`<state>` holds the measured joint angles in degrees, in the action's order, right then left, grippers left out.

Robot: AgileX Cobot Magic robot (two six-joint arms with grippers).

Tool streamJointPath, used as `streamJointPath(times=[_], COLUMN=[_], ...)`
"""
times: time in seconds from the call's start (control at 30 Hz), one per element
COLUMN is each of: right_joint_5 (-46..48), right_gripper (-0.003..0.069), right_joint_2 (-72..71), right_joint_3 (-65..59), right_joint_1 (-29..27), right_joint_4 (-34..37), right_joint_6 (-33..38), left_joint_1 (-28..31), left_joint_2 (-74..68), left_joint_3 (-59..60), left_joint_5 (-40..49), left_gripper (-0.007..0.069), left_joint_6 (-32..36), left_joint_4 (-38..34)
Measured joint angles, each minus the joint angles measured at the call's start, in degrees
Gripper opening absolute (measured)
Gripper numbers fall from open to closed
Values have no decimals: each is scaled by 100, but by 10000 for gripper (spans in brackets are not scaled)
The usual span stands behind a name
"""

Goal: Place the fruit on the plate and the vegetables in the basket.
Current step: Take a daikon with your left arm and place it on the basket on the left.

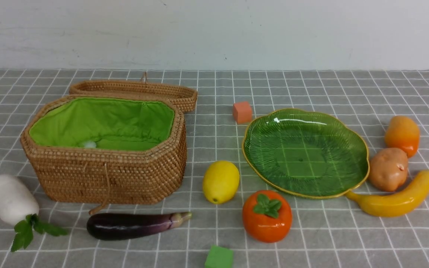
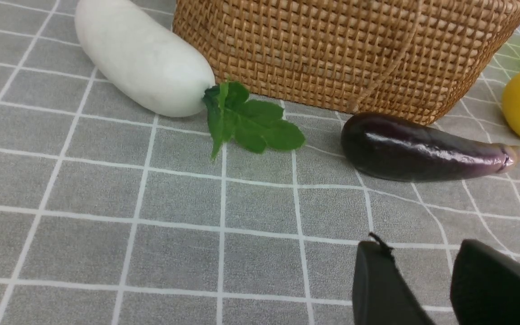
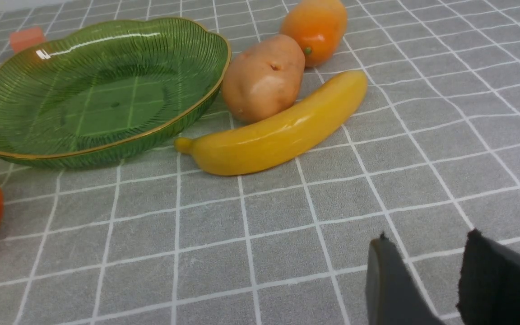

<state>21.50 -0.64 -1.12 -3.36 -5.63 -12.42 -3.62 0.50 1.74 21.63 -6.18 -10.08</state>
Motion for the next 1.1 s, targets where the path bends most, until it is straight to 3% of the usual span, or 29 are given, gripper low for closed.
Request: streamJointPath(times=[0.1,0.4,0.5,0.63,0.73,0.77,0.8,0.87,1.0,1.07,1.1], right_joint_5=[0,0,-28,-180,-510,-510,-633,-755,-529,-208,161], right_gripper=[241,241,241,241,241,241,241,241,211,181,150], right_joint_2=[0,0,0,0,0,0,0,0,0,21,130], right_joint_3=[0,0,0,-18,-37,-37,-37,-37,125,420,792], right_joint_1=[0,13,13,13,18,19,26,32,191,330,538], right_joint_4=[0,0,0,466,1866,1866,2389,2818,3247,3260,3241], right_joint_6=[0,0,0,-357,-1365,-1365,-1686,-1902,-1905,-1683,-1248], left_joint_1=[0,0,0,0,0,0,0,0,0,0,0], left_joint_2=[0,0,0,-50,-312,-327,-429,-531,-801,-1036,-1365], left_joint_3=[0,0,0,-260,-827,-852,-998,-1150,-1537,-1752,-1999], left_joint_5=[-349,-1565,-1925,-1217,-329,-300,-145,-27,227,374,545], left_gripper=[239,239,236,188,61,45,-4,-13,-13,-13,-13], left_joint_6=[-145,-1150,-1177,-1110,-663,-637,-387,-121,358,394,408], left_joint_4=[-288,-2336,-2608,-2602,-2568,-2568,-2574,-2574,-2473,-2329,-2172])
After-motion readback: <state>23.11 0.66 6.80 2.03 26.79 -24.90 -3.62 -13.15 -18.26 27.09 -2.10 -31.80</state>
